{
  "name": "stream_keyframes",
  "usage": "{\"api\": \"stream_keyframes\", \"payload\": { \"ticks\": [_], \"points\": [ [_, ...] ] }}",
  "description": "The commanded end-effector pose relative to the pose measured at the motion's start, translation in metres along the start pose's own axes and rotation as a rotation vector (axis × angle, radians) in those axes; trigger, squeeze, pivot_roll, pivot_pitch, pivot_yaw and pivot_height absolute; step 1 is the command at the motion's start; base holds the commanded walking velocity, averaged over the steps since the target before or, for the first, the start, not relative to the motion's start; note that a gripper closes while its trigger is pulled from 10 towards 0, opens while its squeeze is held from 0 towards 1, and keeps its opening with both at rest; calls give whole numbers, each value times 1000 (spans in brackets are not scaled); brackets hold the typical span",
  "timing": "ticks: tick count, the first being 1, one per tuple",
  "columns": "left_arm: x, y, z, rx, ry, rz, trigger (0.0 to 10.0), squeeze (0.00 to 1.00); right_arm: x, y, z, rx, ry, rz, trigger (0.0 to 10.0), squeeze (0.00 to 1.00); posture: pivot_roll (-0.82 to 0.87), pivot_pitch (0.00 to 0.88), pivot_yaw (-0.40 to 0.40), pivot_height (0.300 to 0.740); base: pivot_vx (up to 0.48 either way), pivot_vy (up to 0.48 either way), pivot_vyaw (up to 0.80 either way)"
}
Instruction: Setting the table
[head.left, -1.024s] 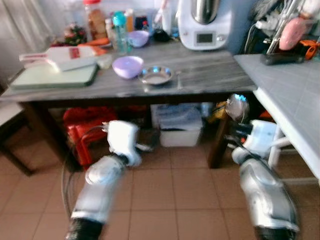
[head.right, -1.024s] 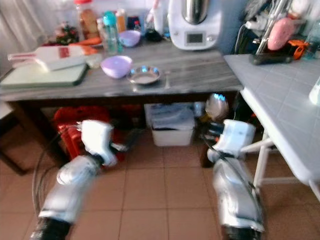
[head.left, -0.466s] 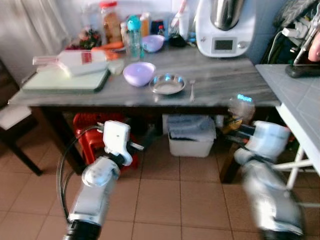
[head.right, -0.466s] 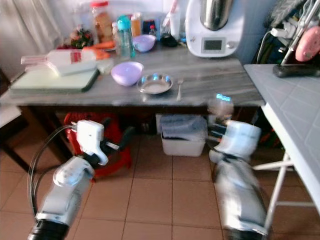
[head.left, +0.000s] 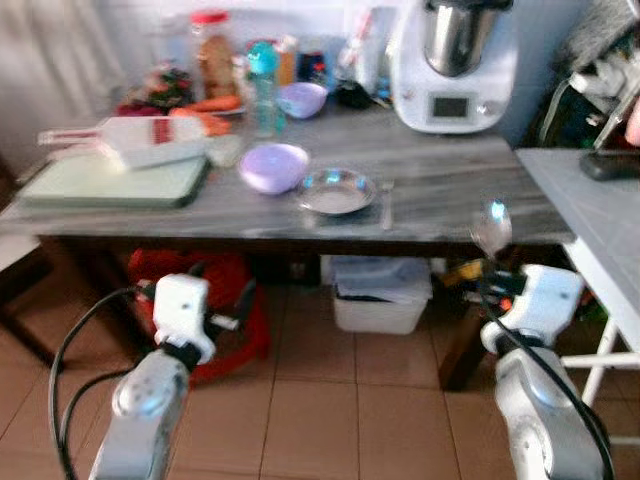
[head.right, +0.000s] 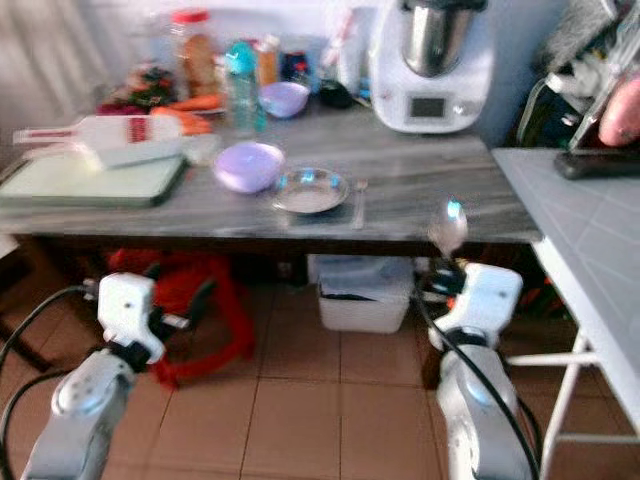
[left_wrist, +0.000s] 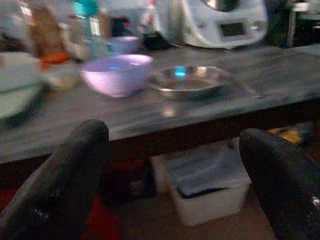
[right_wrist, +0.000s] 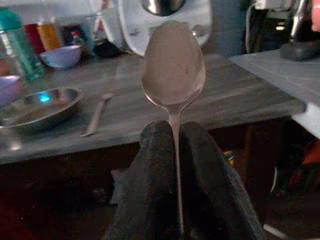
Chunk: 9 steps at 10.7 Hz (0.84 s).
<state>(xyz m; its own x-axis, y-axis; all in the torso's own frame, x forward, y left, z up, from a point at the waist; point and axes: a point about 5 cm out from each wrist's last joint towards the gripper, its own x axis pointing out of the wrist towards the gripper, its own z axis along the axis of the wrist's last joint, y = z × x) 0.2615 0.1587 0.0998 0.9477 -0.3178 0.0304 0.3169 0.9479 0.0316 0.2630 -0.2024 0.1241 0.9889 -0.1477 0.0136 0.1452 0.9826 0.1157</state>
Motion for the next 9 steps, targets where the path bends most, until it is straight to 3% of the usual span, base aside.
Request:
{"api": "stream_keyframes", "payload": {
  "ticks": [1,9],
  "points": [
    [-3,0,1,21,10,-8,10000,0,1,2,9,5,-35,-6,10000,0,2,0,33,740,390,0,0],
    [5,-7,7,4,0,-40,10000,0,7,6,9,-8,-24,14,10000,0,-2,0,31,740,405,0,0]
  ]
}}
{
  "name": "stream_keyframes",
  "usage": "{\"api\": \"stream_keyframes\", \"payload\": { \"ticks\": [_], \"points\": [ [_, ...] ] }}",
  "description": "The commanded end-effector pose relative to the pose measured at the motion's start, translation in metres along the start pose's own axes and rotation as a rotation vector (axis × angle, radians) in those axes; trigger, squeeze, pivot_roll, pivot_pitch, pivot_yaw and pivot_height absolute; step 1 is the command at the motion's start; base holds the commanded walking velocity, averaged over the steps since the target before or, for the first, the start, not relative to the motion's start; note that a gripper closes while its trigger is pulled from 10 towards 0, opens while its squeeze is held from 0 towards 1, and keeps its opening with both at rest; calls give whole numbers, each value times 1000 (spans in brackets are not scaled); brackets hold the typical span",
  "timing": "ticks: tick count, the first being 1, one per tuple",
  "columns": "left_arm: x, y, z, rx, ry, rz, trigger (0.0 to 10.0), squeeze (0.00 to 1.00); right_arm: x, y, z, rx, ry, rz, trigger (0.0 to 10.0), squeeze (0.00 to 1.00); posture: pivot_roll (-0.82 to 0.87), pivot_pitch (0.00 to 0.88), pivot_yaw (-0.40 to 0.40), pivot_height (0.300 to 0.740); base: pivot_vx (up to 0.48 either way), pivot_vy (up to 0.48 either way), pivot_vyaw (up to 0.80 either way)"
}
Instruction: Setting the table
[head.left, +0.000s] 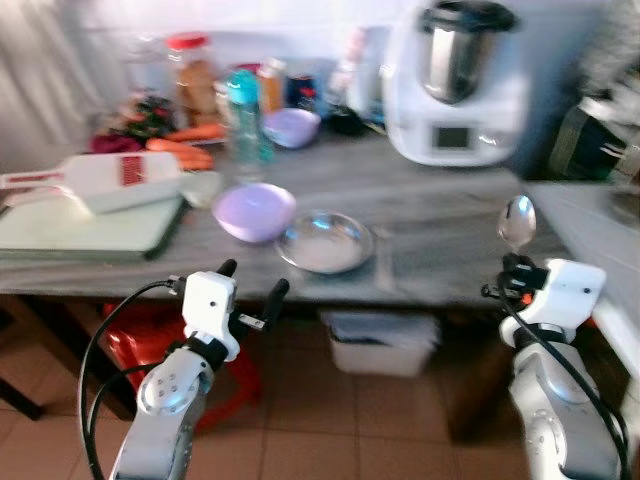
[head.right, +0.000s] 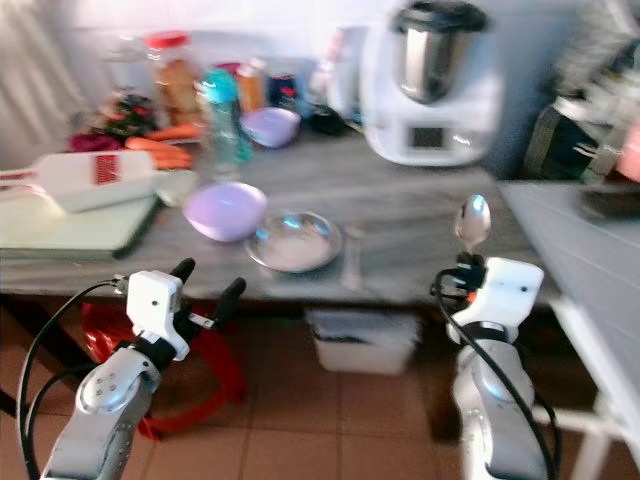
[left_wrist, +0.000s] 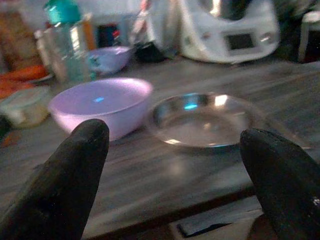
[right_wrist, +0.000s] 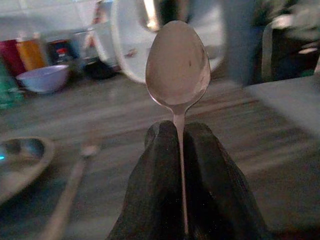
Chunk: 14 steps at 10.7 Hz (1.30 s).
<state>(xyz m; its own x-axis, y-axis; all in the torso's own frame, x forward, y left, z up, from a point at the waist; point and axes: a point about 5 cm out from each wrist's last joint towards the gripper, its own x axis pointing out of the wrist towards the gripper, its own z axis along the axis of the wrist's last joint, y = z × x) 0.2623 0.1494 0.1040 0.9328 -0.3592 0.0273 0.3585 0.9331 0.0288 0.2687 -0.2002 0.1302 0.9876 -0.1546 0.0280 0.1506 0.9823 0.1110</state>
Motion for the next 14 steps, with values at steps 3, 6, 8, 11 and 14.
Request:
{"api": "stream_keyframes", "payload": {
  "ticks": [3,6,8,11,14],
  "points": [
    [2,0,2,5,-2,2,10000,0,3,3,2,3,-4,18,10000,0,0,0,28,740,403,0,163],
    [-2,-1,5,12,-29,-31,10000,0,5,5,0,6,6,26,10000,0,6,0,26,740,0,0,0],
    [-10,1,4,46,-26,-85,10000,0,5,6,-2,6,18,36,10000,0,10,0,21,740,0,0,0],
    [-17,-5,3,36,-21,-258,10000,0,16,3,-10,27,87,32,10000,0,14,0,23,740,0,0,0],
    [-17,-11,3,64,-15,-387,10000,0,27,19,-21,22,198,109,10000,0,13,0,26,740,0,0,0]
  ]
}}
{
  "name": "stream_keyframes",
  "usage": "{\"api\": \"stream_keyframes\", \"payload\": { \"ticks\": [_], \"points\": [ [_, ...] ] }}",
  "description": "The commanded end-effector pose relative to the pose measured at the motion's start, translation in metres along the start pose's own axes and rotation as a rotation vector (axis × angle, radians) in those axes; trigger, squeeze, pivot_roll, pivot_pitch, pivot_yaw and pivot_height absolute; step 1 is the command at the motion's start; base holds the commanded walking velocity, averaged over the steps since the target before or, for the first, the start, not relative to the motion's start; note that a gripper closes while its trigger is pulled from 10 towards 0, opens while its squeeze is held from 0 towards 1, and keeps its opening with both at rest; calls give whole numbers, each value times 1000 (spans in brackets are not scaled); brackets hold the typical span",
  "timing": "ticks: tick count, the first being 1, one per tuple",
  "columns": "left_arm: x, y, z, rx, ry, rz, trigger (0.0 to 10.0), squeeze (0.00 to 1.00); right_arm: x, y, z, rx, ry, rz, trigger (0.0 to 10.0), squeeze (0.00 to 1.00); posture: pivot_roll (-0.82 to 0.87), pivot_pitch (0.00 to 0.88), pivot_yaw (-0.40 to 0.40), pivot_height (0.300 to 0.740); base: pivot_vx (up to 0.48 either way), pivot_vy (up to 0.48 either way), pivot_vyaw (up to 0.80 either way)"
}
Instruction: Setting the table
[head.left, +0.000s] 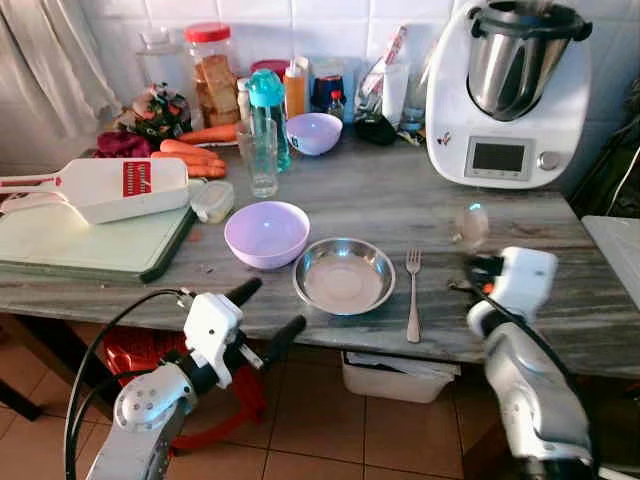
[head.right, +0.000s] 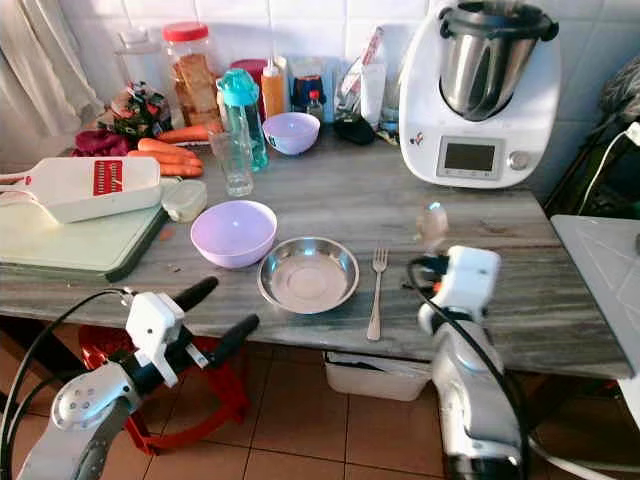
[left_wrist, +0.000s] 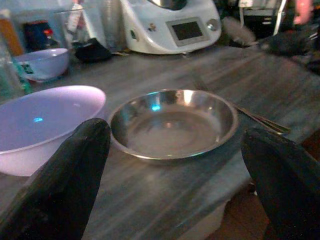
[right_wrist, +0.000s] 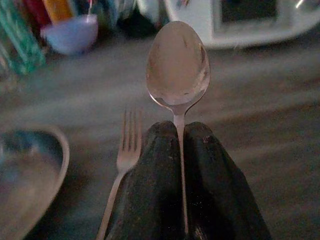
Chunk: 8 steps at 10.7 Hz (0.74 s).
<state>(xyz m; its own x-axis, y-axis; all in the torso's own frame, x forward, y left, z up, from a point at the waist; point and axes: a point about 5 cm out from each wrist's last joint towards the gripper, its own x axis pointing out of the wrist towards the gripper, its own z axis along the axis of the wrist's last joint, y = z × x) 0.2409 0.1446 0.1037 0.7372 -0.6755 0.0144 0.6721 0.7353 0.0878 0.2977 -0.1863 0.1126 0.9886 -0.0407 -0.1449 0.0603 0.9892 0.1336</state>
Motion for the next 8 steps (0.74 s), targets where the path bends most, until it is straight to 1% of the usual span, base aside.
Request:
{"api": "stream_keyframes", "payload": {
  "ticks": [1,3,6,8],
  "points": [
    [0,1,2,7,-1,-29,10000,0,4,5,-5,6,52,23,10000,0,13,0,26,740,0,0,0],
    [0,-1,0,-12,3,-64,10000,0,10,9,-16,-15,136,25,10000,0,16,8,26,740,0,0,0],
    [0,-2,2,-12,-4,-70,10000,0,13,15,-20,5,173,41,10000,0,17,7,27,740,0,0,0],
    [1,-3,3,-16,-7,-74,10000,0,14,13,-24,-9,194,32,10000,0,13,7,27,740,0,0,0]
  ]
}}
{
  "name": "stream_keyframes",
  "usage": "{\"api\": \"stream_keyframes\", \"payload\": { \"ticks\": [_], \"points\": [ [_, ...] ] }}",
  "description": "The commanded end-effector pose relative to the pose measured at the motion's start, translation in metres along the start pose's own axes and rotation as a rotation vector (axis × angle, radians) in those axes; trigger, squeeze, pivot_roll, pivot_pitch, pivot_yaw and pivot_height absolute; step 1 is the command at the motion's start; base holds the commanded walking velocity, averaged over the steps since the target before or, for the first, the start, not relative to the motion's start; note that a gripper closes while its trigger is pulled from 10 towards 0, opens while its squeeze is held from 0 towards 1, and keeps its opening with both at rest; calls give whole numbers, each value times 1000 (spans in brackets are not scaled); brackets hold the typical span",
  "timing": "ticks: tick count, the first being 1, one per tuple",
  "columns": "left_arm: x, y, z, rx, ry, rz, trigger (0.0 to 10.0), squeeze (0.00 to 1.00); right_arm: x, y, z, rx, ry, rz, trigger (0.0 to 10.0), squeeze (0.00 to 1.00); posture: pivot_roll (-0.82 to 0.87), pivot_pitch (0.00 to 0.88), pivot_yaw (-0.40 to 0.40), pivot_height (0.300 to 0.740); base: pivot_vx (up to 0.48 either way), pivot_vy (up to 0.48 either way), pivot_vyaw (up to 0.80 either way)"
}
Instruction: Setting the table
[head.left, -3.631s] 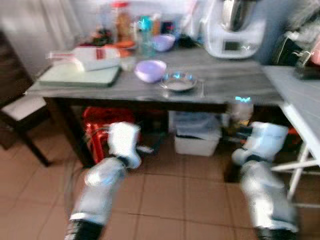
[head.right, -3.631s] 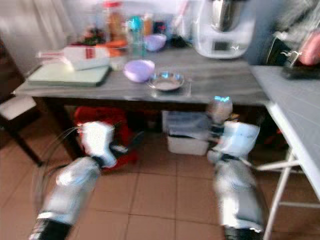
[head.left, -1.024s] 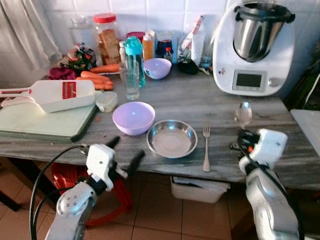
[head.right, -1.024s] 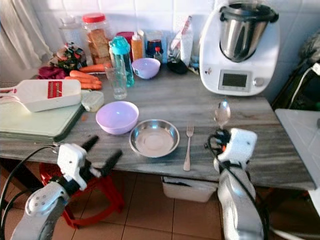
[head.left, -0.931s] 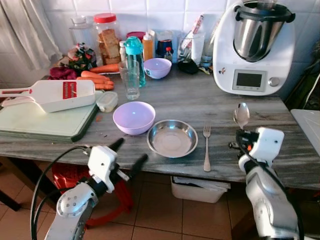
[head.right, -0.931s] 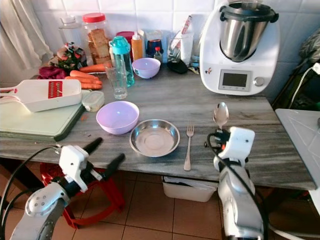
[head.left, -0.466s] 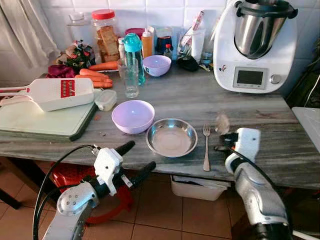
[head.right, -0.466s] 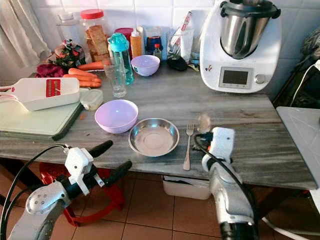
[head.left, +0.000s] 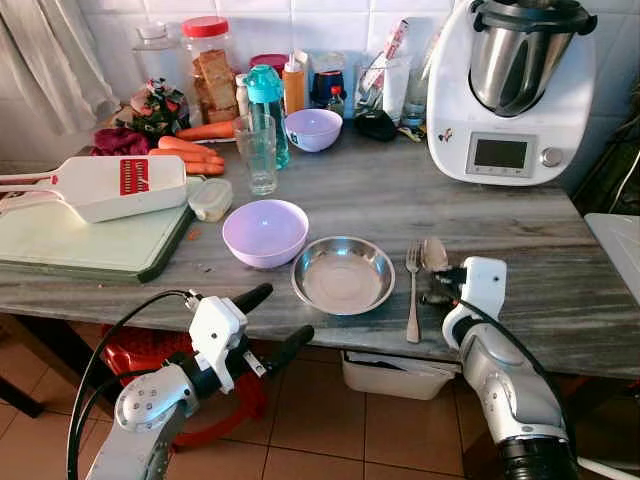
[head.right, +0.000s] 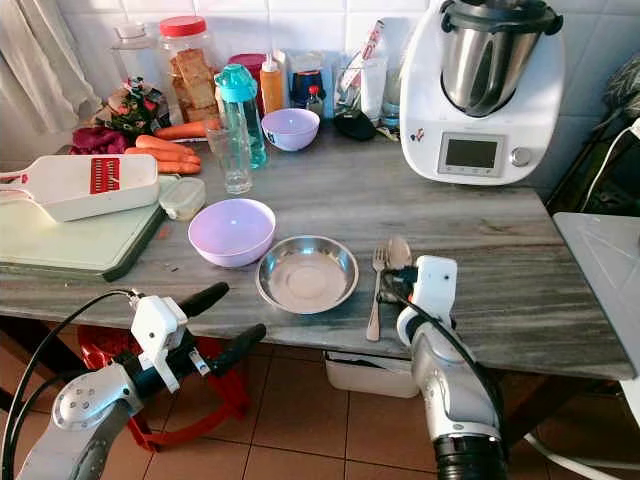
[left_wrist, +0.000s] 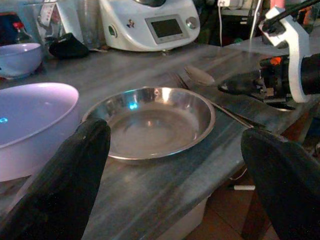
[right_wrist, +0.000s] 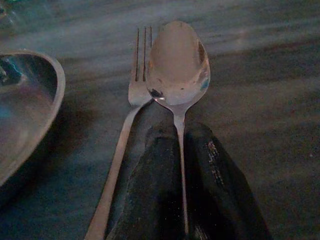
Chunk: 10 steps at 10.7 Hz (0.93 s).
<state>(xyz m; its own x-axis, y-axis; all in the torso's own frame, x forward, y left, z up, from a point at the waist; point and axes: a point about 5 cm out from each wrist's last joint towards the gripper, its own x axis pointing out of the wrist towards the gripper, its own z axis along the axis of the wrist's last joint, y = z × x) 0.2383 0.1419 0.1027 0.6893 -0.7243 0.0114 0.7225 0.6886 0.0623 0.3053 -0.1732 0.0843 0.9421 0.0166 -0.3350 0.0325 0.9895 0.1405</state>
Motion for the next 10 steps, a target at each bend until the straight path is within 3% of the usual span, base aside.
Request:
{"api": "stream_keyframes", "payload": {
  "ticks": [1,5,10],
  "points": [
    [2,0,3,9,-3,-9,10000,0,3,1,2,3,4,0,10000,0,10,6,28,740,0,0,0],
    [4,-2,2,1,-8,-9,10000,0,8,-7,4,5,-2,-34,10000,0,8,4,26,740,0,0,0],
    [4,-2,1,2,-3,-13,10000,0,14,-4,4,12,0,-26,10000,0,10,6,31,740,0,0,0]
  ]
}}
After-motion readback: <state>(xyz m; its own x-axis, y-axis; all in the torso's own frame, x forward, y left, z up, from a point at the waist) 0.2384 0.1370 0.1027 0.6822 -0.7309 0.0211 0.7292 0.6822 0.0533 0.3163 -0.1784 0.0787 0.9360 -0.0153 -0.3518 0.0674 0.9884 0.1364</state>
